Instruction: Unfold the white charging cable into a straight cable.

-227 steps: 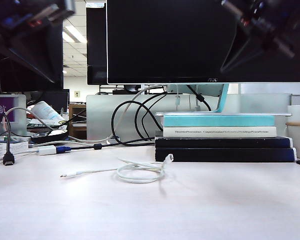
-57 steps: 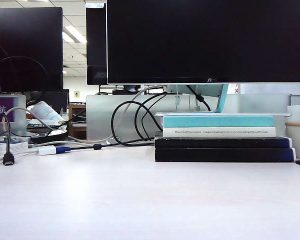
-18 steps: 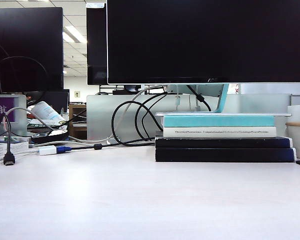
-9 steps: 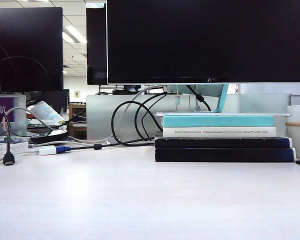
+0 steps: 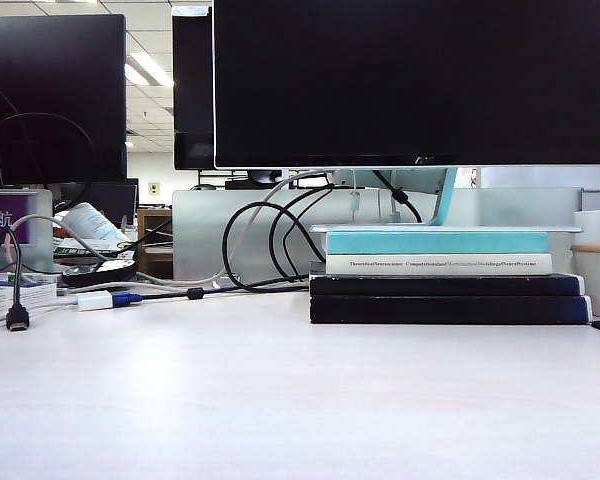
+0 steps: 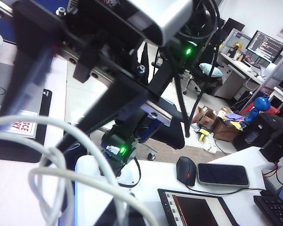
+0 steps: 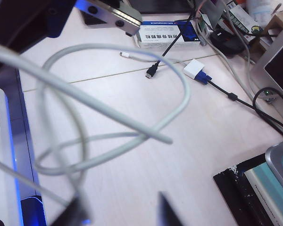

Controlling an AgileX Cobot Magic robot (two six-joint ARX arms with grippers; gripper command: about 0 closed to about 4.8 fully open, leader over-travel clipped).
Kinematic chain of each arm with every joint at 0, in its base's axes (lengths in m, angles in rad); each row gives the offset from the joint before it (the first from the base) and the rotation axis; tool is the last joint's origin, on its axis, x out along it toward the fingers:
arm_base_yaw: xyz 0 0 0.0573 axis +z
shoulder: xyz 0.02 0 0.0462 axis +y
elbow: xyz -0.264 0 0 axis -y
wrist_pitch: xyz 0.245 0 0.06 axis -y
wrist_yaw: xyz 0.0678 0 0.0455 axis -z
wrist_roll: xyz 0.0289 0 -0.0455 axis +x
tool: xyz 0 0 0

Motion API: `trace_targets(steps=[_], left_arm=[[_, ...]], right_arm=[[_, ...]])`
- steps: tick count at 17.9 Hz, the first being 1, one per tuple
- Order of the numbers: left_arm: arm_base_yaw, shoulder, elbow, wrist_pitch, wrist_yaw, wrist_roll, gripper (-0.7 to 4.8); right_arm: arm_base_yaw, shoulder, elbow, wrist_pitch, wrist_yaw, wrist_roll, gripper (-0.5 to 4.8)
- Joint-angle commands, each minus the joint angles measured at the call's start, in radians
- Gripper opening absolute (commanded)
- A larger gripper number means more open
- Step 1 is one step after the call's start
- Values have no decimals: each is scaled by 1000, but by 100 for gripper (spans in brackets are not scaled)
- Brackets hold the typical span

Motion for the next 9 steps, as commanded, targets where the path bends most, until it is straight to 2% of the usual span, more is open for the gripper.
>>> trace_targets(steps=[1,2,3,5,7,8,9], left_arm=[[-1,-3,4,24,15,-2,-6],[-1,-3,4,28,15,-2,-6],[-1,-3,4,33,15,-2,-6],[-1,-3,4,41,32,-2,-6],[-1,-3,4,51,-15,-1,4],[-1,-3,4,55,-101,-1,212],[0,-4,4,50,-366,-3,479]], right_arm=[[0,-3,5,12,-7,0,136],[0,-3,5,13,-7,0,92],[0,-3,5,17,-9,0,24],[0,-3,5,36,-15,0,0],[0,-3,5,37,-13,0,0],[0,-3,5,35,-6,0,0],[0,-5,5,32,-2,0,0]])
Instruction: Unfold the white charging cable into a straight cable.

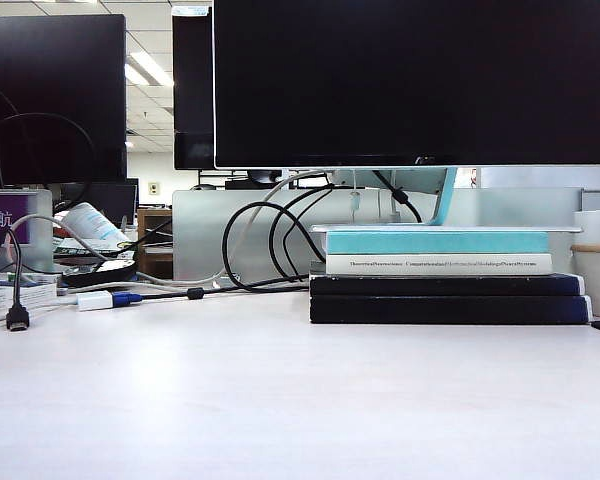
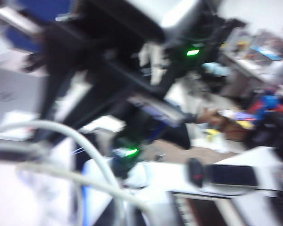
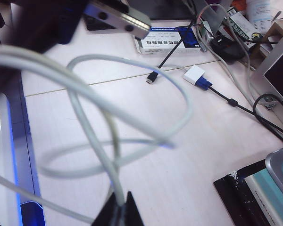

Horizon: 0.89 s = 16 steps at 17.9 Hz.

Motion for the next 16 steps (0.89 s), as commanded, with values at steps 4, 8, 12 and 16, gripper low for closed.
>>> trace_targets(steps=[4,8,12,16], left_arm=[[0,-3,4,-69,-843,9,479],[0,-19,4,-111,-846,-1,479],[0,-72,5,-73,-609,-102,479],[0,-123,4,15,-542,-165,479]], right_arm=[[0,-10,5,-6,83,-1,0],[0,-10,5,-67,180,-32,0],[0,-10,5,-47,184,-32,0],[0,-10,5,77,150,-18,0]])
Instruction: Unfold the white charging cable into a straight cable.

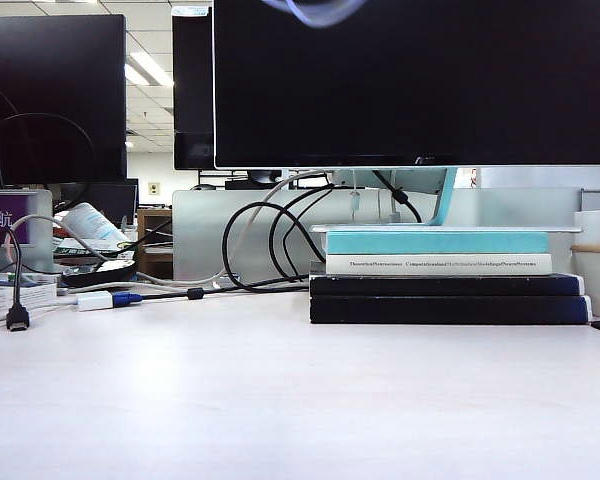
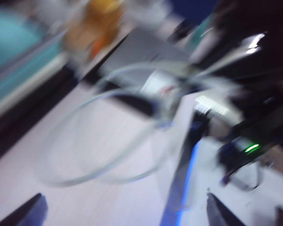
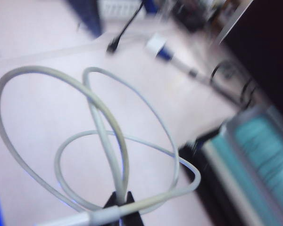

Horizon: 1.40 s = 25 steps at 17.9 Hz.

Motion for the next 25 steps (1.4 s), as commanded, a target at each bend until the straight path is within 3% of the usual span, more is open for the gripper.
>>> trace_targets(steps=[1,6,8,14,16,17,18,20,23,24,25], left_arm=[[0,-19,4,84,27,-68,479],[-1,-19,4,157,94,-143,479],[-1,-19,4,158,179,-169,479],[-1,-19,3,157,151,-163,479],[-1,-19,3,132,110,-121,461],[-1,-18,3,109,81,-90,270],[-1,-18,3,111,81,-82,192],[-1,-18,3,122,61,-75,115],[-1,-18,3,159,64,-75,57],[-1,-18,3,166,64,-55,-6],[-1,-15,3,166,62,-36,-6]], right_arm=[[0,-3,5,118,-50,22,0],[2,-3,5,159,-52,36,0],[2,-2,5,241,-50,54,0],[2,-5,6,309,-7,54,-1],[2,-10,6,310,-12,55,0],[2,-21,6,302,-26,63,0],[2,-27,6,301,-26,64,0],[2,-34,6,299,-39,65,0],[5,-35,6,291,-70,87,0],[5,-35,6,275,-68,86,0],[5,-34,6,275,-67,83,-1]])
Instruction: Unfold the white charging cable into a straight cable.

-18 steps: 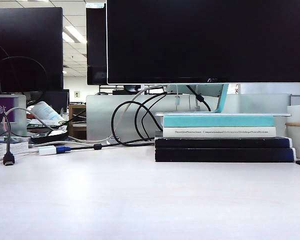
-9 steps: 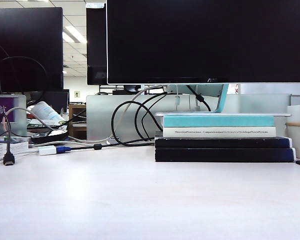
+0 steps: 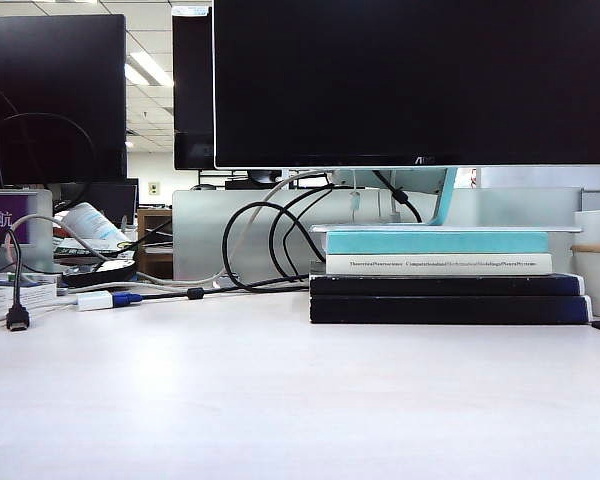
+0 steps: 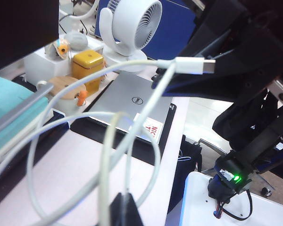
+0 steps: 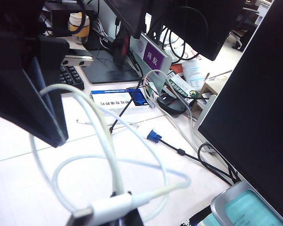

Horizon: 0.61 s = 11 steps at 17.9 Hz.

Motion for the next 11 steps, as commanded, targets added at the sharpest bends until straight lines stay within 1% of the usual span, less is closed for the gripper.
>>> trace_targets(steps=[1,2,3,4,5,6,7,8,9,11], left_arm=[[-1,3,2,9,-51,51,-6],[-1,3,2,10,-78,57,-6],[-1,3,3,10,-92,82,-6],[-1,3,3,7,-182,100,-6],[-1,3,3,6,-214,106,-6],[-1,3,3,7,-223,108,-6],[-1,3,3,9,-233,131,-6],[-1,2,3,25,-294,146,-6],[-1,2,3,42,-320,148,-6],[-1,-12,3,43,-315,126,-6]], right_arm=[[2,-3,5,16,0,0,-1],[2,-3,5,15,0,1,0],[2,-3,5,14,0,1,1],[1,-3,5,14,2,1,93],[1,-3,5,14,3,1,184],[1,-3,5,14,5,1,237],[1,-4,5,14,35,0,266],[1,-4,5,14,53,1,277],[1,-5,5,11,56,1,277],[1,-11,5,-16,72,1,277]])
